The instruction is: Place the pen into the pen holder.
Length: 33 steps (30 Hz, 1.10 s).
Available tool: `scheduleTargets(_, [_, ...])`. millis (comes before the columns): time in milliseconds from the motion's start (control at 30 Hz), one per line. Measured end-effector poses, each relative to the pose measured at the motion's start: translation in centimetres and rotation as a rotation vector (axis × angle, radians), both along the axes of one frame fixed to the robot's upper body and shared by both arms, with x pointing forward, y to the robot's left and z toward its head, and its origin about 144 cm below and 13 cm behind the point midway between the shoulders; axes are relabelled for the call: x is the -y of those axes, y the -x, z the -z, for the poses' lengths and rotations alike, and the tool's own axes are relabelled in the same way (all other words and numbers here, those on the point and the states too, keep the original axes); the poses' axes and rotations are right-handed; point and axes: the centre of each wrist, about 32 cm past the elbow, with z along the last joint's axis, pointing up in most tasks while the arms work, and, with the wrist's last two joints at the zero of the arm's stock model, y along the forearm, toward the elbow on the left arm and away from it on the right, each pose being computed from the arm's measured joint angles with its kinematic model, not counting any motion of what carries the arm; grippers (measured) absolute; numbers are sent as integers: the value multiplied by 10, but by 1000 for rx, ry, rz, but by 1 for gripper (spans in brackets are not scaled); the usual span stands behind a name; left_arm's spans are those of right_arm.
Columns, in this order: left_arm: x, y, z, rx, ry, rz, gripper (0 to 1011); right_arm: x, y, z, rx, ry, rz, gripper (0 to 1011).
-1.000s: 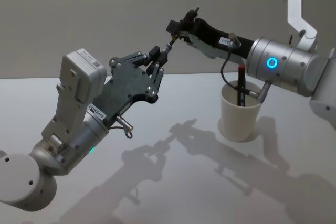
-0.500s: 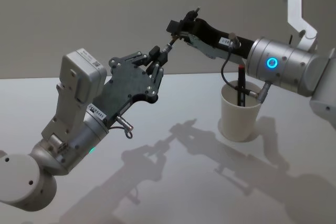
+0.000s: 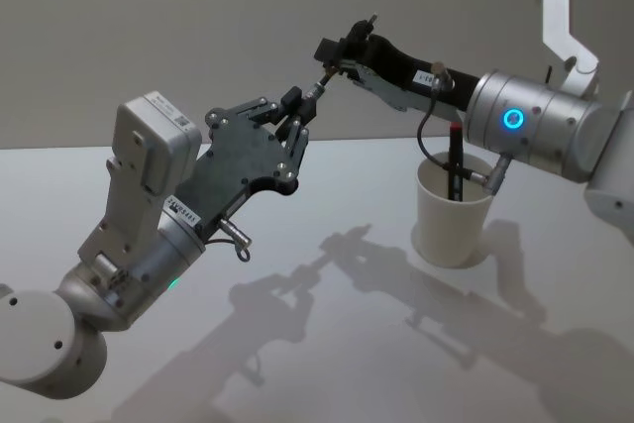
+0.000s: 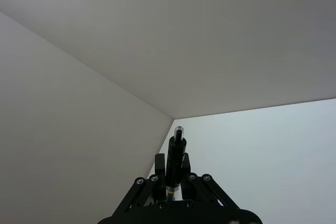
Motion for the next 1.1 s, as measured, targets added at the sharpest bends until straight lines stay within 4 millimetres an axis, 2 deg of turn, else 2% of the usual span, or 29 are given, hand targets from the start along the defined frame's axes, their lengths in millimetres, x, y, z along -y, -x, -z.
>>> scheduleTargets(167, [0, 0, 0, 2, 1, -1, 127, 0, 0, 0, 0, 1, 1, 134])
scheduleTargets(300, [0, 0, 0, 2, 1, -1, 226, 0, 0, 0, -1, 3, 3, 133])
scheduleTargets(333, [0, 0, 0, 2, 1, -1, 283, 0, 0, 0, -1, 3, 3, 133])
scheduleTargets(400, [0, 0, 0, 3, 1, -1, 316, 0, 0, 0, -1, 3, 3, 133])
scheduleTargets(467, [0, 0, 0, 2, 1, -1, 404, 0, 0, 0, -1, 3, 2, 132])
scheduleTargets(600, [0, 0, 0, 2, 1, -1, 505, 0, 0, 0, -1, 2, 2, 132])
scheduleTargets(633, [0, 0, 0, 2, 1, -1, 566, 0, 0, 0, -1, 2, 2, 133])
scheduleTargets(700, [0, 0, 0, 2, 1, -1, 601, 0, 0, 0, 0, 2, 2, 132])
scheduleTargets(733, [0, 0, 0, 2, 1, -1, 659, 0, 0, 0, 0, 2, 2, 132])
scheduleTargets(867, [0, 0, 0, 2, 1, 0, 783, 0, 0, 0, 0, 2, 1, 133])
scheduleTargets(1100, [0, 0, 0, 1, 0, 0, 965, 0, 0, -1, 2, 1, 1, 133])
